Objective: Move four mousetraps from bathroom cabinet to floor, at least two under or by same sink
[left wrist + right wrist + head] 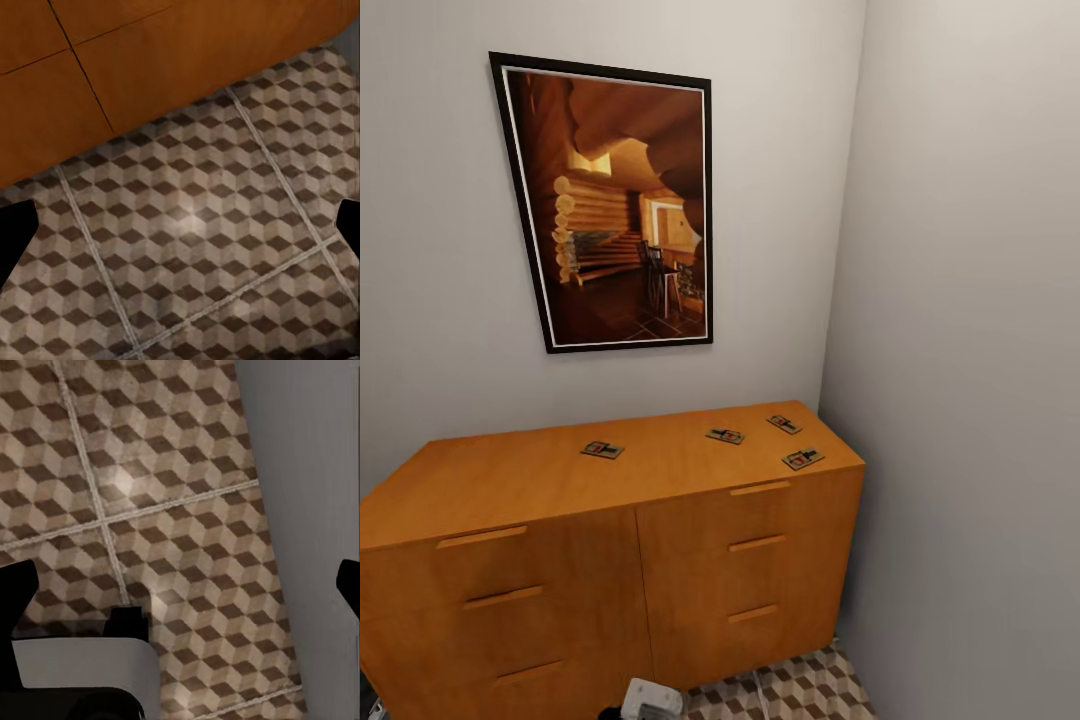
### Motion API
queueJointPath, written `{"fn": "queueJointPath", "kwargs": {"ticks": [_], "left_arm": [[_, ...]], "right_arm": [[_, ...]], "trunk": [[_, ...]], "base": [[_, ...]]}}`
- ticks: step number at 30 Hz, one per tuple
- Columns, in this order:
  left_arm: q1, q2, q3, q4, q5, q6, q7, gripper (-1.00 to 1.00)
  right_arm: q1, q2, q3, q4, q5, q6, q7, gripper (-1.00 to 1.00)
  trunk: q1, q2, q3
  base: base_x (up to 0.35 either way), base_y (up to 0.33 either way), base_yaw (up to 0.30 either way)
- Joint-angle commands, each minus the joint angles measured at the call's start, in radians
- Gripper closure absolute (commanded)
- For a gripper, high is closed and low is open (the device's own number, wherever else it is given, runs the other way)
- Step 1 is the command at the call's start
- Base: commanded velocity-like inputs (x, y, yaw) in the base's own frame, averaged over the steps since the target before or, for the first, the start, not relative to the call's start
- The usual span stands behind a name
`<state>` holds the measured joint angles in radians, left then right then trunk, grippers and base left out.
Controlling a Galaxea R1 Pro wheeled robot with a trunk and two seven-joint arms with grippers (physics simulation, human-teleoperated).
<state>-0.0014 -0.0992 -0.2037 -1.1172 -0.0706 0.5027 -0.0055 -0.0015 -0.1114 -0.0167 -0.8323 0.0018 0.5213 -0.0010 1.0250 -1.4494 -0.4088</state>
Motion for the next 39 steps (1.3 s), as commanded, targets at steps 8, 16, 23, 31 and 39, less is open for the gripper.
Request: {"fn": "queueJointPath", "kwargs": {"ticks": [8,16,23,31,39], "left_arm": [[0.0,-0.008,-0.009,-0.162,-0.008,0.088,-0.001,-1.0],[0.0,-0.01,-0.011,-0.264,-0.008,0.145,0.0,-1.0],[0.0,-0.021,-0.012,-0.325,-0.009,0.161,0.002,-1.0],[-0.003,-0.045,-0.02,-0.354,-0.009,0.167,0.003,-1.0],[-0.022,-0.057,-0.093,-0.376,-0.009,0.185,0.0,-1.0]], "right_arm": [[0.0,-0.006,-0.026,-0.148,0.0,0.119,0.0,-1.0],[0.0,-0.006,-0.048,-0.254,0.004,0.191,-0.001,-1.0],[0.0,-0.007,-0.054,-0.336,0.005,0.248,-0.001,-1.0],[0.0,-0.011,-0.057,-0.454,0.006,0.323,-0.001,-1.0],[0.0,-0.013,-0.063,-0.562,0.008,0.4,-0.004,-1.0]], "trunk": [[0.0,-0.001,-0.001],[0.0,-0.001,-0.001],[0.0,-0.001,-0.001],[0.0,-0.001,-0.001],[0.0,-0.001,-0.001]], "base": [[0.0,0.0,0.0],[0.0,0.0,0.0],[0.0,0.0,0.0],[0.0,0.0,0.0],[0.0,0.0,0.0]]}}
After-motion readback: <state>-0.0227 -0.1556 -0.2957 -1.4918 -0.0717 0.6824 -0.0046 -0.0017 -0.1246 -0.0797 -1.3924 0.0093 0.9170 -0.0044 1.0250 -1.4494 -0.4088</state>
